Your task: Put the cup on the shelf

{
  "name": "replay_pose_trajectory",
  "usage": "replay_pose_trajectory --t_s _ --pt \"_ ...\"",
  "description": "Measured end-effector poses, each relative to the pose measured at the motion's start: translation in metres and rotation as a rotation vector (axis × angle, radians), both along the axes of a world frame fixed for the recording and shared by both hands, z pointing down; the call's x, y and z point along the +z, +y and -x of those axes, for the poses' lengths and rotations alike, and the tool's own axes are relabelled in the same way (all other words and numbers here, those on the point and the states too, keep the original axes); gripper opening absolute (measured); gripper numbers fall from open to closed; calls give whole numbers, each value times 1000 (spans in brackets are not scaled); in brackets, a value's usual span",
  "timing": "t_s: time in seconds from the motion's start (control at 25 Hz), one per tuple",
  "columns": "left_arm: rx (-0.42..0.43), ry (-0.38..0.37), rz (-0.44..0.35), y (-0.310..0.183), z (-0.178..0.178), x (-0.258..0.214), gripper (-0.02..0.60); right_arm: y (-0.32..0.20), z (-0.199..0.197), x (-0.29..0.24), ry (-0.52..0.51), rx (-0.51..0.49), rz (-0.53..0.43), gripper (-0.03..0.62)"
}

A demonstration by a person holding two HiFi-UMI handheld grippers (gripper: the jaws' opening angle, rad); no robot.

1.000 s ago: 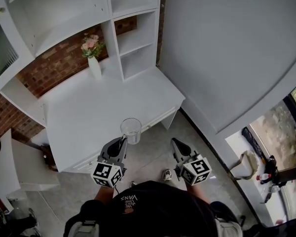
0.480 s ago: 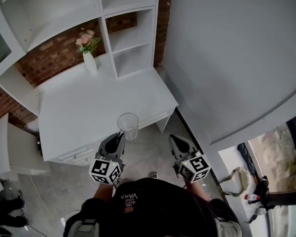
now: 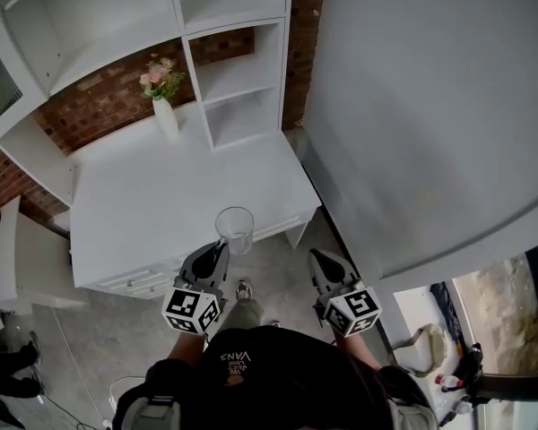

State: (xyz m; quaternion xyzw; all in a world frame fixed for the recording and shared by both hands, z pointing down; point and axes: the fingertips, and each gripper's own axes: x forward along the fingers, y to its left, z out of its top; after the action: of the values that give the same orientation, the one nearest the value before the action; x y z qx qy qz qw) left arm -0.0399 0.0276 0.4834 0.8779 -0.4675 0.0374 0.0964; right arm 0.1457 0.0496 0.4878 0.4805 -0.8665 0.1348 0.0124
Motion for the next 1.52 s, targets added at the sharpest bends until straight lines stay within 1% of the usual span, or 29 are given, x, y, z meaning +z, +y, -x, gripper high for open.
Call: replay_pose_trajectory --t_s 0.28,0.56,0.92,1.12,1.28,1.52 --pt "22 3 -10 -59 -9 -3 28 -45 -3 0 -2 18 3 0" --pt "71 10 -30 -131 -9 -13 28 -103 5 -5 5 49 2 0" --pt "101 2 -59 -217 20 -23 28 -175 33 -6 6 86 -2 0" --pt "123 1 -87 -255 31 -30 28 -202 42 -6 18 114 -8 0" --pt "113 8 -110 -279 32 -36 28 -214 48 -2 12 105 0 0" --pt "64 7 -147 -307 26 -43 28 -227 39 8 1 79 18 0"
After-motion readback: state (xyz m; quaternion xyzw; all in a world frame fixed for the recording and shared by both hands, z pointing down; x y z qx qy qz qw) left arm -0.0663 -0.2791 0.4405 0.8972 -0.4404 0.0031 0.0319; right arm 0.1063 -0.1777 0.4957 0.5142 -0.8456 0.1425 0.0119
